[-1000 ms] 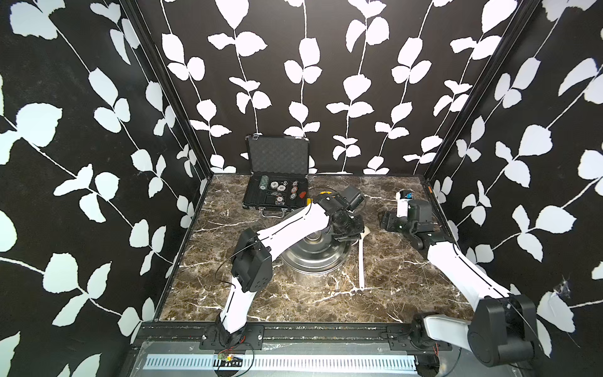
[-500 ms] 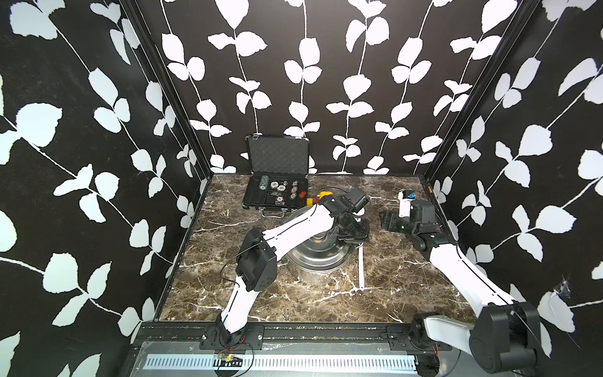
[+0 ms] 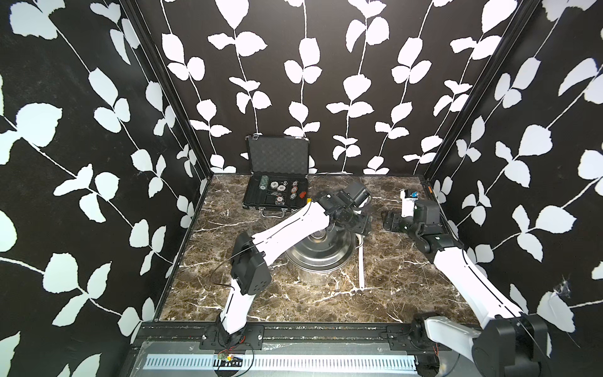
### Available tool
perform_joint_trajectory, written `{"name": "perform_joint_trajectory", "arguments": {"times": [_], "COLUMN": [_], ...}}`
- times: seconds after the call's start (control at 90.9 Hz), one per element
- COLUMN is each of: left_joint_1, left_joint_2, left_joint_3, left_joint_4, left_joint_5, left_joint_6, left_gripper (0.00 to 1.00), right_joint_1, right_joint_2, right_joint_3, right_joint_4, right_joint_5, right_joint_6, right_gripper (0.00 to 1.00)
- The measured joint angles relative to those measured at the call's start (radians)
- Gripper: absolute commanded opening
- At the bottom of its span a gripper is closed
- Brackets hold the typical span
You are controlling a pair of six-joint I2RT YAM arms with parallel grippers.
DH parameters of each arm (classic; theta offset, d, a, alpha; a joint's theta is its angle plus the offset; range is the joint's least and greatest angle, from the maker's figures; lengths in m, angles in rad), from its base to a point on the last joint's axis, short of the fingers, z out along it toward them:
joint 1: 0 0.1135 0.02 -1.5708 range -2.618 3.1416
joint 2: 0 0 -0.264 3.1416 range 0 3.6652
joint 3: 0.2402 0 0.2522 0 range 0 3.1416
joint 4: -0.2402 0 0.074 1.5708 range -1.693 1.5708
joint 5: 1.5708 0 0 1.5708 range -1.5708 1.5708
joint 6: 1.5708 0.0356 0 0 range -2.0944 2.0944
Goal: Stir the soup with a spoon
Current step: Move the pan to the center of the board, then pick up the lid from the pan.
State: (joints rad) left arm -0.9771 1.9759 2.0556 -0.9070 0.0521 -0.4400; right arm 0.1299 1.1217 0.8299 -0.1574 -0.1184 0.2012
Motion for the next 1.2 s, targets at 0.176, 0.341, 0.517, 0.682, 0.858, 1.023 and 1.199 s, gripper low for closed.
{"name": "perform_joint_trajectory", "arguments": {"times": [0.176, 0.341, 0.517, 0.682, 0.858, 1.023, 1.199], "left_joint_1": [0.006, 0.1, 0.313, 0.37, 0.537, 0.636, 0.662], "left_joint_2": [-0.222, -0.47, -0.644, -0.704, -0.771, -0.835, -0.856], "left_joint_3": [-0.151, -0.371, -0.642, -0.797, -0.908, -1.024, -1.081], "left_joint_4": [0.067, 0.16, 0.224, 0.216, 0.209, 0.21, 0.224], "left_joint_5": [-0.267, -0.414, -0.526, -0.608, -0.587, -0.553, -0.52], "left_joint_6": [0.166, 0.209, 0.175, 0.179, 0.128, 0.09, 0.084], "left_gripper": [0.99, 0.99, 0.99, 0.99, 0.99, 0.99, 0.99], "right_joint_1": [0.001, 0.051, 0.195, 0.398, 0.601, 0.698, 0.732], "right_joint_2": [0.018, 0.071, 0.203, 0.393, 0.652, 0.848, 0.981], "right_joint_3": [0.121, 0.285, 0.55, 0.855, 1.233, 1.482, 1.631], "right_joint_4": [-0.138, -0.286, -0.54, -0.794, -1.072, -1.24, -1.352], "right_joint_5": [-0.059, -0.08, -0.045, 0.022, 0.092, 0.112, 0.11], "right_joint_6": [-0.032, -0.059, -0.074, -0.071, -0.066, -0.067, -0.067], "right_gripper": [0.83, 0.84, 0.83, 0.85, 0.9, 0.99, 0.99]}}
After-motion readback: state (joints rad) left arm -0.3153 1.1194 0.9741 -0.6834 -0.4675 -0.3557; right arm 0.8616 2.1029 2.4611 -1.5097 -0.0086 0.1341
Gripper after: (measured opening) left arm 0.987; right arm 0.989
